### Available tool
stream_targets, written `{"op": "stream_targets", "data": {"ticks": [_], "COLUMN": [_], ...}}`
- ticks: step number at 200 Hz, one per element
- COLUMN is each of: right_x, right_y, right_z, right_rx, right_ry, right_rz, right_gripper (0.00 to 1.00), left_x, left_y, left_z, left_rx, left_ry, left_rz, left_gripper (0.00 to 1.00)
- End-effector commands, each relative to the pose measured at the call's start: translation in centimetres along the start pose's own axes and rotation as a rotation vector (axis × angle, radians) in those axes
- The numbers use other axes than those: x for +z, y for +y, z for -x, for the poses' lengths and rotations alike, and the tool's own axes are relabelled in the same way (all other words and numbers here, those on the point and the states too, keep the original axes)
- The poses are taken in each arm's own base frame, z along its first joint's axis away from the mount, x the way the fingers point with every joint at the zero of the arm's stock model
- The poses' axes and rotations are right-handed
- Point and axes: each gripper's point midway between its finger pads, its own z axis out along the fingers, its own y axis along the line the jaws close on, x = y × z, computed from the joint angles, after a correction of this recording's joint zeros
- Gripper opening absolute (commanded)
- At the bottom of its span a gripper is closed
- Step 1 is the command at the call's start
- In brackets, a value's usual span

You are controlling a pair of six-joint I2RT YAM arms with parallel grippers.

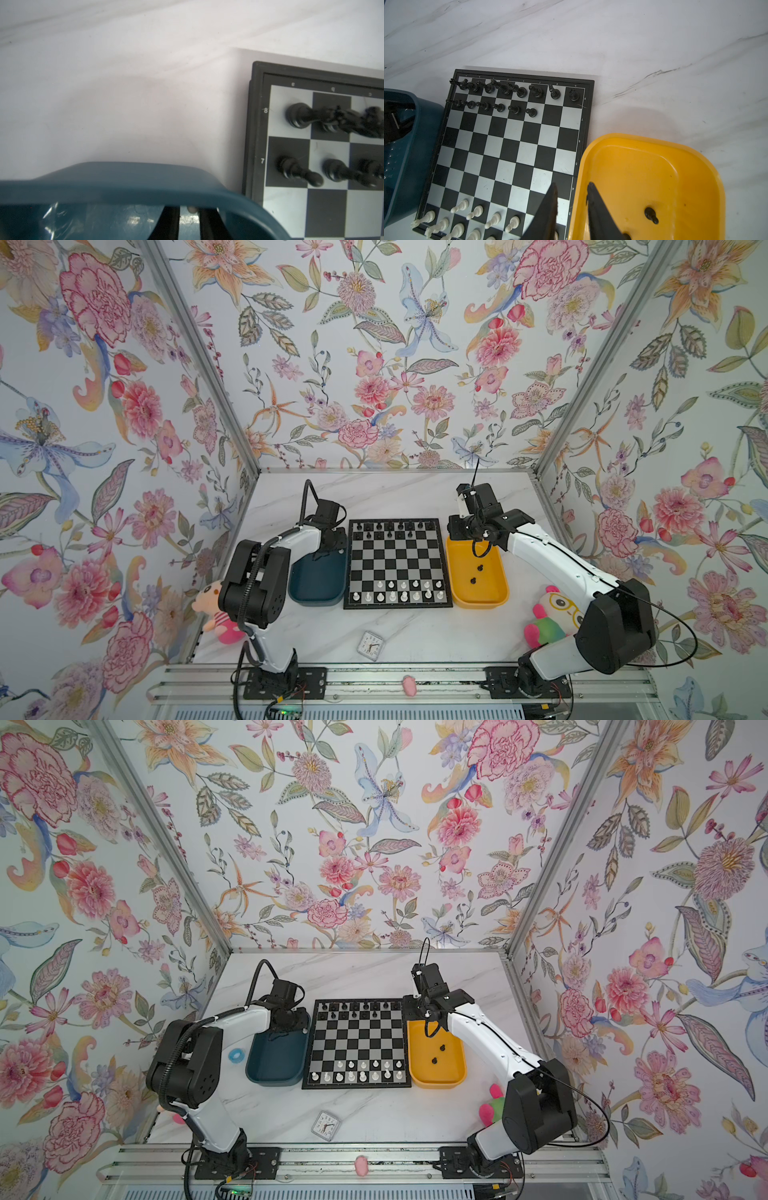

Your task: Set up the chess pieces on the board

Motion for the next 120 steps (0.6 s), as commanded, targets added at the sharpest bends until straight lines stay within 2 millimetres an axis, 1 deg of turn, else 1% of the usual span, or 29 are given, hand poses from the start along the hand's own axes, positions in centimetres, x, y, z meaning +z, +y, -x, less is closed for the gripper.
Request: {"op": "stream_targets", "data": {"ticks": [1, 42, 84, 120], "right_x": [0.78, 1.03, 1.08, 1.22], "right_y": [-0.33, -0.26, -0.39, -0.43], "right_z": [-0.37, -0.45, -0.47, -0.67], "right_rx": [0.019, 0.019, 0.020, 0.024], "right_ry": [0.016, 0.021, 0.022, 0.028], "right_rz": [-0.003, 0.000, -0.004, -0.005], "right_gripper": [0.27, 0.27, 0.27, 0.26], "left_x": [0.19, 0.24, 0.15, -0.41], "left_y": [0.33, 0.21, 0.11, 0.14], "left_z": [0.05, 0.04, 0.07, 0.44], "left_rx": [0.003, 0.008, 0.010, 0.014], "left_ry": [0.023, 0.027, 0.027, 0.014], "left_rz": [0.004, 0.002, -0.002, 0.004], "left_gripper": [0.20, 0.19, 0.15, 0.11]}}
